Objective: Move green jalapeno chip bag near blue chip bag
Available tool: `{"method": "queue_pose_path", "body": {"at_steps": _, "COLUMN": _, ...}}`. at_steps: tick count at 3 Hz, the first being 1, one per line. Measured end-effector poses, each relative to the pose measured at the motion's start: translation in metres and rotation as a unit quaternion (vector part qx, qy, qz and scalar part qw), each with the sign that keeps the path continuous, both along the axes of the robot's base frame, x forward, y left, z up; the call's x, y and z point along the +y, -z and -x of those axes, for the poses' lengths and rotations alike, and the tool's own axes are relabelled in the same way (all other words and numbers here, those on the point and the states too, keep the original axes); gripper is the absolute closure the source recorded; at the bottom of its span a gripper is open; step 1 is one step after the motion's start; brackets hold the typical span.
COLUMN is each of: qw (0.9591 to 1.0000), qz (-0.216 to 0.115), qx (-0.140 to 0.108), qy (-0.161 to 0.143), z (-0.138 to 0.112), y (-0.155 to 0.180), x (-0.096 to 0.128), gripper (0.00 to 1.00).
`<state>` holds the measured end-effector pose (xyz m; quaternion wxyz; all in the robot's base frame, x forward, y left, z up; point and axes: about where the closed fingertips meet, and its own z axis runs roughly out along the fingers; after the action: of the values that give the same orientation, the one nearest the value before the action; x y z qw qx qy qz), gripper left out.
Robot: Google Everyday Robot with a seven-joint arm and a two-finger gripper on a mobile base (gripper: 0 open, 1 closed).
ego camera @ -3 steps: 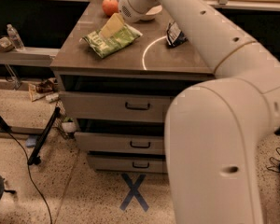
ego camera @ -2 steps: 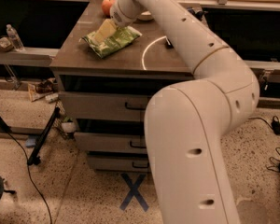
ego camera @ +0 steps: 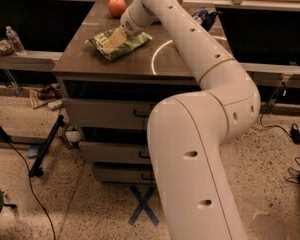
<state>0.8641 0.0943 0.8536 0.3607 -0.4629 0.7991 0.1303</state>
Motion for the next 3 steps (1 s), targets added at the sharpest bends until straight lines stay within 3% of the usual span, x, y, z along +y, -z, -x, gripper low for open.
{"method": "queue_pose_path", "body": {"at_steps": 1, "qw": 0.9998, "qz": 0.008, "qx": -0.004, "qy": -0.016, "z": -0.002, "y": 0.001, "x": -0.011, "gripper": 0.39}}
{"method": "queue_pose_path", "body": {"at_steps": 2, "qw": 0.9989, "qz": 0.028, "qx": -0.034, "qy": -0.013, "z": -0.008, "y": -0.019, "x": -0.044, "gripper": 0.62}}
{"method": "queue_pose_path", "body": {"at_steps": 3, "qw": 0.9957, "qz": 0.066, "qx": -0.062, "qy": 0.019, "z": -0.013, "y": -0.043, "x": -0.1, "gripper": 0.86}}
